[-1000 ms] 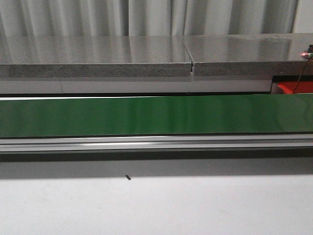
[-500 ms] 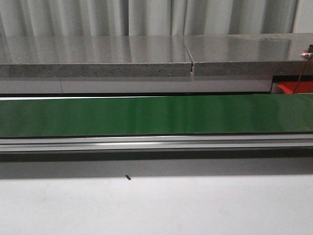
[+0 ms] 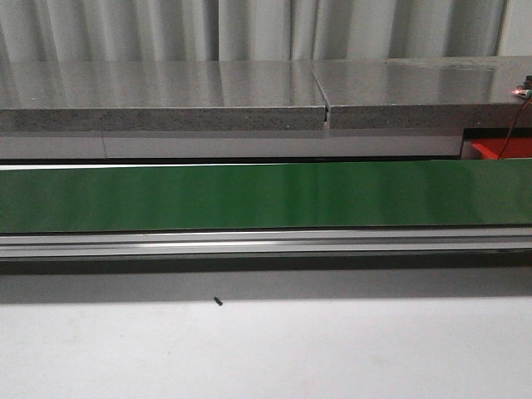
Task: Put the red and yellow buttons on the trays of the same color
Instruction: 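Lower the left gripper and grasp a yellow button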
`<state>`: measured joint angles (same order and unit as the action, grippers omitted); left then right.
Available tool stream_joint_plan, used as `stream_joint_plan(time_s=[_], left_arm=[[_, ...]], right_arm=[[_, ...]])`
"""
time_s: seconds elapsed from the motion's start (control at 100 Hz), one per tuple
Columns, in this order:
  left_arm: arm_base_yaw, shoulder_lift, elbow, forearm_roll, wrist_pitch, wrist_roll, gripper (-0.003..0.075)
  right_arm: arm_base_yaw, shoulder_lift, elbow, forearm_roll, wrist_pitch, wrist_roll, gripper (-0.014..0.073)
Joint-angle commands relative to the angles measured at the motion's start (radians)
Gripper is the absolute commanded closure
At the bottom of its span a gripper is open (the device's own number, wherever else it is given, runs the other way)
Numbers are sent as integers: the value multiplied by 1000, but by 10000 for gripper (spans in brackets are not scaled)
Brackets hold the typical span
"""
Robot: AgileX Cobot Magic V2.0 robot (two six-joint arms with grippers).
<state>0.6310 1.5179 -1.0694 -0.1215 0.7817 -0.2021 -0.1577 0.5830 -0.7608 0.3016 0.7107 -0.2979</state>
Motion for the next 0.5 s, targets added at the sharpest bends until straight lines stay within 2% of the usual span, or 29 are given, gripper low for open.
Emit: stream_joint_plan(time_s=[0.0,0.26,0.49], left_arm=[[3,12,-70,-20,-14,-10,136],[3,188,-258,-20,50,36,136],[3,287,-324,-28,92,36,136]], right_arm=[[-1,2,-24,18,-68,-8,659],[-1,2,-24,18,-68,-8,659],[-1,2,-24,18,-68,-8,659]])
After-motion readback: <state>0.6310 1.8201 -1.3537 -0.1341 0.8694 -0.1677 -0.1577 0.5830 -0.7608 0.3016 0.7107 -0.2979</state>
